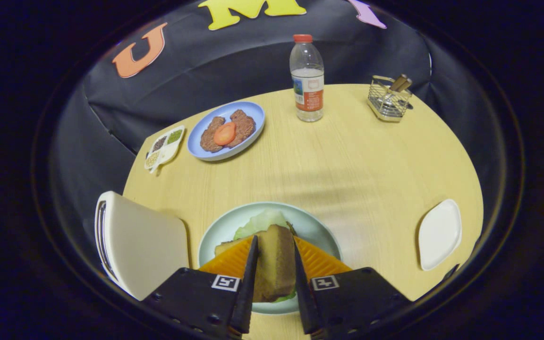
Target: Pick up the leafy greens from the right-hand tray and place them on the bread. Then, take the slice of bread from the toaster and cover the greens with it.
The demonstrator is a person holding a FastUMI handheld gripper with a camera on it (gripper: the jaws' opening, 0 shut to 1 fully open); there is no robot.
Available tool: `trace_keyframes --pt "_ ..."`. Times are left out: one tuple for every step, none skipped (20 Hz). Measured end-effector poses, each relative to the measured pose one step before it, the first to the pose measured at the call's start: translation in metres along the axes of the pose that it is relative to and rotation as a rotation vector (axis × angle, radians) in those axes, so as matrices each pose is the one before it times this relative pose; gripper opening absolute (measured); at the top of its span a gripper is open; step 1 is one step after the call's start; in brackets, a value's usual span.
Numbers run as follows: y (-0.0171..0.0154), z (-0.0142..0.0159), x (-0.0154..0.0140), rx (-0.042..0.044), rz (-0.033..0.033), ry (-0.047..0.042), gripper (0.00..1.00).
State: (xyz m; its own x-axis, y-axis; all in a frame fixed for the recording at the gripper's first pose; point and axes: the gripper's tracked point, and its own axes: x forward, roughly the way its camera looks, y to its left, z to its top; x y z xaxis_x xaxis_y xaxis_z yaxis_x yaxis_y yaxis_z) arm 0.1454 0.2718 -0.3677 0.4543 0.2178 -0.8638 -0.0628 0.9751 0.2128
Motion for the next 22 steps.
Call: trace_keyframes --pt "-0.00016 -0.00159 -0.00026 -0.00193 0.00149 0.00440 0.45" --pt "-0.00065 -0.00200 -0.00119 -0.00504 0.00383 0.00301 0.45" --pt "-0.00024 -0.00052 -0.00138 -0.00917 0.00076 -0.00127 0.46" --pt "-0.00089 0.00083 -0.00068 -0.01310 0.00287 -0.00169 0.48" --pt "-0.00028 0.00065 -0.00178 -0.01327 0.00394 -0.00399 0.50" --pt "-0.00119 0.00094 -0.00113 -0.01797 -0.00095 -0.00641 0.52" --pt "-0.00347 0.00070 -0.00164 -0.01996 -0.00962 -0.00050 0.54" --pt "-0.00380 0.00055 -0.00261 -0.01496 -0.01013 -0.00629 0.56" --pt "-0.00240 0.00177 -0.00235 -0.00848 -0.00030 -0.00712 0.59" --pt "-0.00163 0.00032 -0.00335 -0.00453 0.00321 -0.00450 0.62" --pt "-0.00300 0.00105 -0.00429 -0.00651 -0.00105 -0.00409 0.65" --pt "-0.00300 0.00110 -0.00432 -0.00628 -0.00256 -0.00578 0.67" --pt "-0.00173 0.00152 -0.00578 -0.00458 0.00057 -0.00895 0.70" --pt "-0.00162 0.00249 -0.00719 -0.00644 -0.00116 -0.01442 0.70" --pt "-0.00021 0.00309 -0.00870 -0.01203 0.00570 -0.01904 0.71" --pt "0.00068 0.00227 -0.00991 -0.01119 0.00246 -0.02155 0.73" --pt "0.00211 0.00354 -0.01122 -0.00388 0.00465 -0.02220 0.76" --pt "0.00367 0.00363 -0.01149 0.00094 0.00549 -0.02627 0.78" --pt "0.00373 0.00503 -0.01190 -0.00107 0.00622 -0.02747 0.78" --pt "0.00490 0.00629 -0.01365 -0.00700 0.00787 -0.03529 0.78" --pt "0.00418 0.00684 -0.01337 -0.01402 0.00664 -0.03850 0.81" --pt "0.00265 0.00798 -0.01492 -0.01765 -0.00330 -0.04224 0.83"
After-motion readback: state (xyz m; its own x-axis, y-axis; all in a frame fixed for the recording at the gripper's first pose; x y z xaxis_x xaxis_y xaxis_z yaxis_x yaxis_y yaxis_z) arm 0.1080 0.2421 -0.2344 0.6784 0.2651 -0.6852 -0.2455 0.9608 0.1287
